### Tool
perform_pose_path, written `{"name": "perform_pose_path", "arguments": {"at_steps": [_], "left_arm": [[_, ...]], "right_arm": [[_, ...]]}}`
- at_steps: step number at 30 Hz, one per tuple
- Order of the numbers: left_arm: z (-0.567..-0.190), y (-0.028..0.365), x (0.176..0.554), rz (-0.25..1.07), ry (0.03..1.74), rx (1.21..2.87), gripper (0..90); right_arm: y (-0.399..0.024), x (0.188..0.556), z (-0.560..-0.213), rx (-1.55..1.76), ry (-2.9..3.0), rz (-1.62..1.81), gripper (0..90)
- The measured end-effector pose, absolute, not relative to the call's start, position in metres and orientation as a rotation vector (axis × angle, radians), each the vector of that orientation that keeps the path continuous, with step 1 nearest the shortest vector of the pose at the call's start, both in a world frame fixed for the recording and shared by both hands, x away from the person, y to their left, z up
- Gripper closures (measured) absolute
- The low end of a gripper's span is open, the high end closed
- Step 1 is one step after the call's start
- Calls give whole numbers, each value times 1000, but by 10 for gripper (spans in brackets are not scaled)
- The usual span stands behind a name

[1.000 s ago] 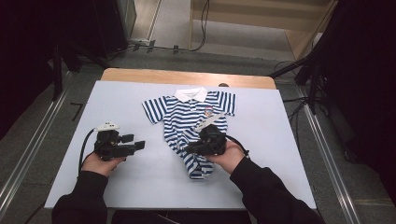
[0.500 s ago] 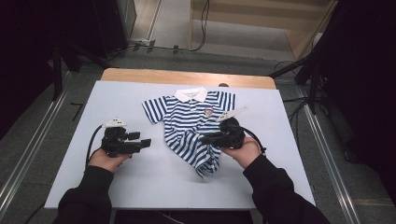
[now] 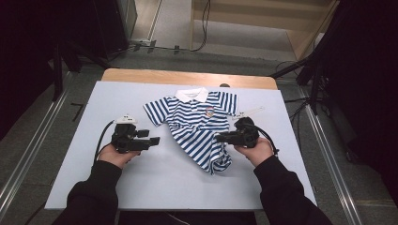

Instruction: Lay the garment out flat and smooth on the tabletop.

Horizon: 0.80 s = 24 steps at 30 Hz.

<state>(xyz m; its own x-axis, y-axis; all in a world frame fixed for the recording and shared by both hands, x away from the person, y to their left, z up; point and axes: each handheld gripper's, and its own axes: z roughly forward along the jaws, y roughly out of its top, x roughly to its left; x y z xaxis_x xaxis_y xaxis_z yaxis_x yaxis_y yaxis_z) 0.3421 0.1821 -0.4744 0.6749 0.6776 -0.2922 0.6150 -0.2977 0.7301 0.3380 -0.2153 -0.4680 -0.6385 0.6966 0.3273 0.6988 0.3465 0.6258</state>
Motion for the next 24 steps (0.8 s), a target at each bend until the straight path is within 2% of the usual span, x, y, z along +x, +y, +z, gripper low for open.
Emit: {"name": "perform_pose_path", "arguments": {"at_steps": [11,16,19,22,24], "left_arm": [[-476,176,345,82,989,2018,355],[-476,176,345,79,995,2019,355],[-476,177,345,83,992,2019,355],[-475,177,345,83,993,2019,355],[-475,177,345,84,993,2015,355]], "right_arm": [[-221,349,-496,-1415,-2548,-1098,744],[-217,352,-503,-1417,-2548,-1092,708],[-221,350,-497,-1424,-2557,-1113,613],[-224,347,-492,-1434,-2554,-1142,576],[-226,341,-483,-1427,-2576,-1189,515]]}}
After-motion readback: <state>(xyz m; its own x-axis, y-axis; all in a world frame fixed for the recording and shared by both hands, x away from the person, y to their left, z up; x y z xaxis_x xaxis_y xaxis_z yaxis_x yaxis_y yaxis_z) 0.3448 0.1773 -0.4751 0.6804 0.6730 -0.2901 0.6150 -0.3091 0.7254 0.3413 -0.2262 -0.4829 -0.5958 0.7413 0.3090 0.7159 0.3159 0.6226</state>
